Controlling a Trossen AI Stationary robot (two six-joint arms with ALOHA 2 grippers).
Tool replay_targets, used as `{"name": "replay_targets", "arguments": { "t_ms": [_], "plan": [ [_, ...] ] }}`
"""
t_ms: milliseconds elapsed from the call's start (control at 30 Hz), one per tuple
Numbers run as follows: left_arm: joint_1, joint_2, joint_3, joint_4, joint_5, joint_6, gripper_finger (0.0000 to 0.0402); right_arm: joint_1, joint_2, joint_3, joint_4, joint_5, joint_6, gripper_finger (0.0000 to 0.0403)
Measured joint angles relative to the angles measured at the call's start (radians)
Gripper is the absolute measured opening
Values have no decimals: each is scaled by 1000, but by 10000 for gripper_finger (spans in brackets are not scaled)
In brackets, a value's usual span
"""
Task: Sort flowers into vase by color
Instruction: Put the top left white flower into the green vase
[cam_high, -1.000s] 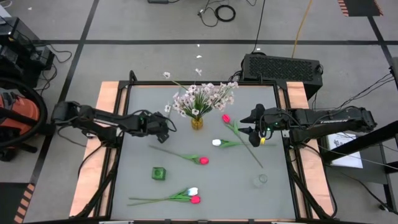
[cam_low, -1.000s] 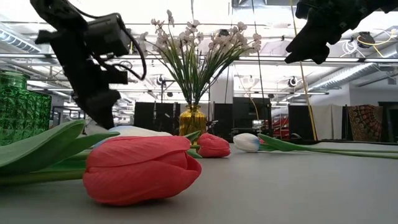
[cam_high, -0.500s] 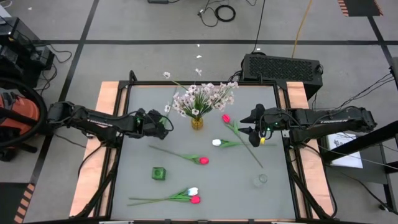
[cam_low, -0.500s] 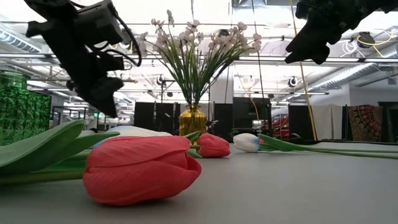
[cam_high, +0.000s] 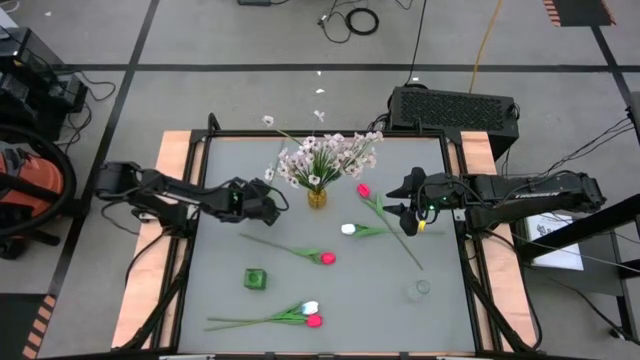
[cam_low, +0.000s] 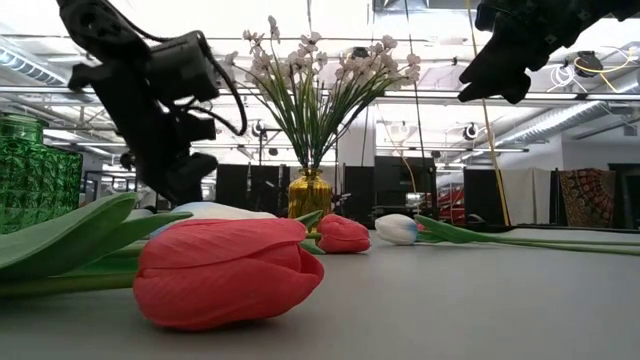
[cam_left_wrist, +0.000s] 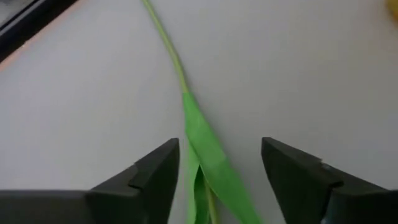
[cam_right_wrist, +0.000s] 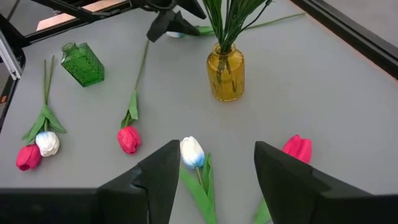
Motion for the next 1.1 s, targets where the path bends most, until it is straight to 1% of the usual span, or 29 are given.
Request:
{"name": "replay_targets", "arguments": {
  "t_ms": [100,167,233,333,500,567,667,833,1033,1100],
  "plan": [
    [16,26,-1,1,5,19,269,0,0,0,0,0,-1,199],
    [32,36,-14,36,43,49,279,0,0,0,0,0,-1,199],
    [50,43,-29,80,90,71,282,0,0,0,0,0,-2,199],
    [72,41,-51,126,128,82,283,0,0,0,0,0,-2,199],
    [113,38,-82,144,180,83,276,0,0,0,0,0,-2,199],
    [126,38,-86,147,207,97,259,0,0,0,0,0,-2,199],
    [135,38,-86,150,225,111,221,0,0,0,0,0,-2,199],
    [140,40,-88,162,224,140,139,0,0,0,0,0,-3,199],
    [141,19,-90,133,206,171,29,0,0,0,0,0,-11,199],
    [143,-11,-90,86,206,186,12,0,0,0,0,0,-14,199]
  ]
}}
